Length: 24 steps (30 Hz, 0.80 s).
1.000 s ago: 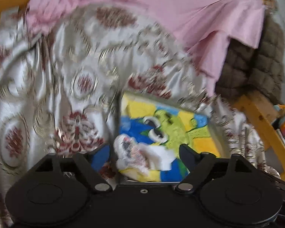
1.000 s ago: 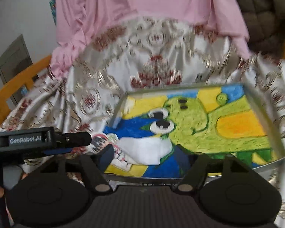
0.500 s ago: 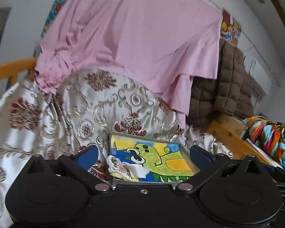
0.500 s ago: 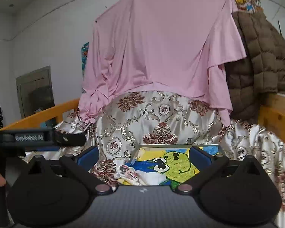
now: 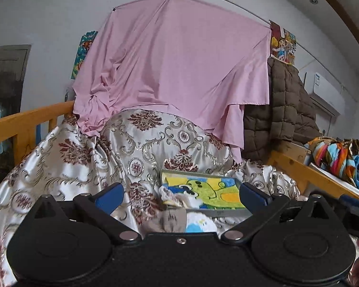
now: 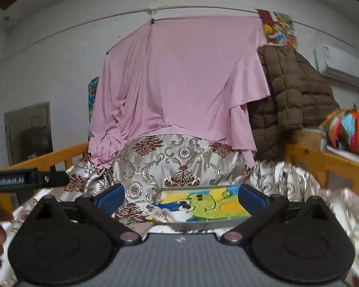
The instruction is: Organize soft objects
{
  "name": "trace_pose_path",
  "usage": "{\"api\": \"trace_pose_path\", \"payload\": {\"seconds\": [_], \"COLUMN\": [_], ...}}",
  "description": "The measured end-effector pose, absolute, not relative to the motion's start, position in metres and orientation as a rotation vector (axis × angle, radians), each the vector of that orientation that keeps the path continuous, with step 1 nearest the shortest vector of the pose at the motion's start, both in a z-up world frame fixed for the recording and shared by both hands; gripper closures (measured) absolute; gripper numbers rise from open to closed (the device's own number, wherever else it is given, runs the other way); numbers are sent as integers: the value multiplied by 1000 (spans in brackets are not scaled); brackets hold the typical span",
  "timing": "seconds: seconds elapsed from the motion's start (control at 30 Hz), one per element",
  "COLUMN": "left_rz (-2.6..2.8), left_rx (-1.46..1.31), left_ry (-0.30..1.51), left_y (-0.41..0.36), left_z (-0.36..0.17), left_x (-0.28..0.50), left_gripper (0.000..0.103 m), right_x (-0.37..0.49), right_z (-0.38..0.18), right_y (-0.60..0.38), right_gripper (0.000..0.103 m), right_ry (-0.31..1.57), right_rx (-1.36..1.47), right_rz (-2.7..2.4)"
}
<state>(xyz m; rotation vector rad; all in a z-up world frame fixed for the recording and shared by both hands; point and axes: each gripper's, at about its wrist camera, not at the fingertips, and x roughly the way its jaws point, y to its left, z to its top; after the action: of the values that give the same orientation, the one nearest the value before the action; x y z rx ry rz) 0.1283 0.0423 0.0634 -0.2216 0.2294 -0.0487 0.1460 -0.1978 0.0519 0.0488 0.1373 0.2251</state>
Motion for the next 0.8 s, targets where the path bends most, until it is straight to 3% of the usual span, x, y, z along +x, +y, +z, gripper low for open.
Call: {"api": "trace_pose_path", "payload": {"seconds": [0.8], "left_rz": [-58], "left_rx": [-146], "left_ry": [237], "left_y": [25], "left_z": [40], "left_x": [59], "left_gripper": [1], "right_x": [58], "right_z": [17], "right_y": [-205], "right_gripper": [0], "right_ry": [81], "right_rx": [70], "right_rz": [98]}}
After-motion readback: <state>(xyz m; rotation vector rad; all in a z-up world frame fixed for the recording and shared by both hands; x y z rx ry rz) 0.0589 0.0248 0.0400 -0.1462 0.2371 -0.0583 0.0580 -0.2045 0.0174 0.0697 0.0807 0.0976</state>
